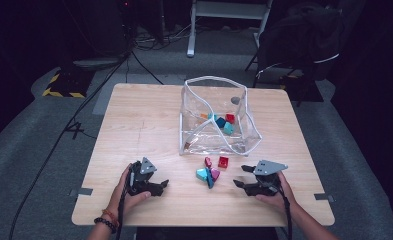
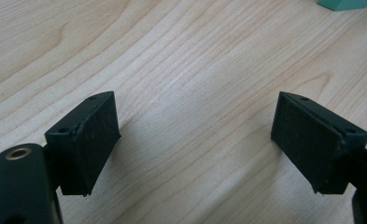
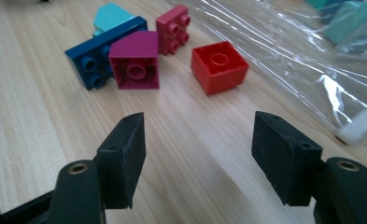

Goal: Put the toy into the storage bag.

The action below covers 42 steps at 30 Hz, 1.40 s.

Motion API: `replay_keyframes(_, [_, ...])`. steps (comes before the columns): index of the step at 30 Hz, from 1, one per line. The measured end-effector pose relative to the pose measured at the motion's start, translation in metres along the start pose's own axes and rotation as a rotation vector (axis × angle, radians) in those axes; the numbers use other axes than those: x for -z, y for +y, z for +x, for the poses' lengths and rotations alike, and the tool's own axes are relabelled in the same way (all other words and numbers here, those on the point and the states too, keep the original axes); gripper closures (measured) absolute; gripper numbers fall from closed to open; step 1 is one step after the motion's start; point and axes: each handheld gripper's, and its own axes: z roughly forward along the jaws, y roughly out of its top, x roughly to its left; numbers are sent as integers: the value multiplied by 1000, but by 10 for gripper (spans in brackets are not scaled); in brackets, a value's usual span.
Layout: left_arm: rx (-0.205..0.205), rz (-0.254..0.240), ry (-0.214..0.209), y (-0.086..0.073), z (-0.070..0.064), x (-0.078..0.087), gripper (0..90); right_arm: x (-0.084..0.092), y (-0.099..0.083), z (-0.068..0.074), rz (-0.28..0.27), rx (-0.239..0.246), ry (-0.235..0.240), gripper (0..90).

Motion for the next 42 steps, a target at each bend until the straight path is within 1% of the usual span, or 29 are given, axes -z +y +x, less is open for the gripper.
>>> replay_keyframes(5, [-3,0,1,0,0,0,153,-10,8,9,-3,15,33,372])
replay_keyframes(10, [0,1,3,0,0,0,147,-22,16,19,-2,41,66,385])
replay_keyframes(12, [1,1,2,0,0,0,147,-26,19,22,4,49,67,389])
replay_keyframes(14, [0,2,4,0,0,0,146,-28,21,23,4,54,79,396])
replay_keyframes(16, [0,1,3,0,0,0,146,-31,25,26,9,69,72,400])
replay_keyframes(19, [0,1,3,0,0,0,146,-35,27,27,9,63,78,405])
replay_keyframes(22, [0,1,3,0,0,0,146,-41,29,28,21,64,85,411])
replay_keyframes(24, [0,2,4,0,0,0,146,-44,29,28,25,60,91,450])
replay_keyframes(25, [1,1,2,0,0,0,146,-45,30,28,27,59,86,461])
replay_keyframes(26, [0,2,4,0,0,0,146,-47,30,28,28,53,85,462])
replay_keyframes(28, [-1,2,4,0,0,0,146,-49,30,28,28,52,87,479])
replay_keyframes(30, [1,2,3,0,0,0,146,-52,31,29,33,55,79,488])
replay_keyframes(32, [0,2,4,0,0,0,146,-54,31,30,40,53,84,531])
replay_keyframes(33, [0,2,3,0,0,0,146,-55,31,30,43,60,80,557])
replay_keyframes(35, [0,2,4,0,0,0,146,-55,31,31,38,61,81,590])
replay_keyframes(39, [1,1,-3,0,1,0,144,-52,30,30,37,71,86,593])
replay_keyframes(42, [1,2,-4,0,1,0,142,-45,29,27,25,63,83,593])
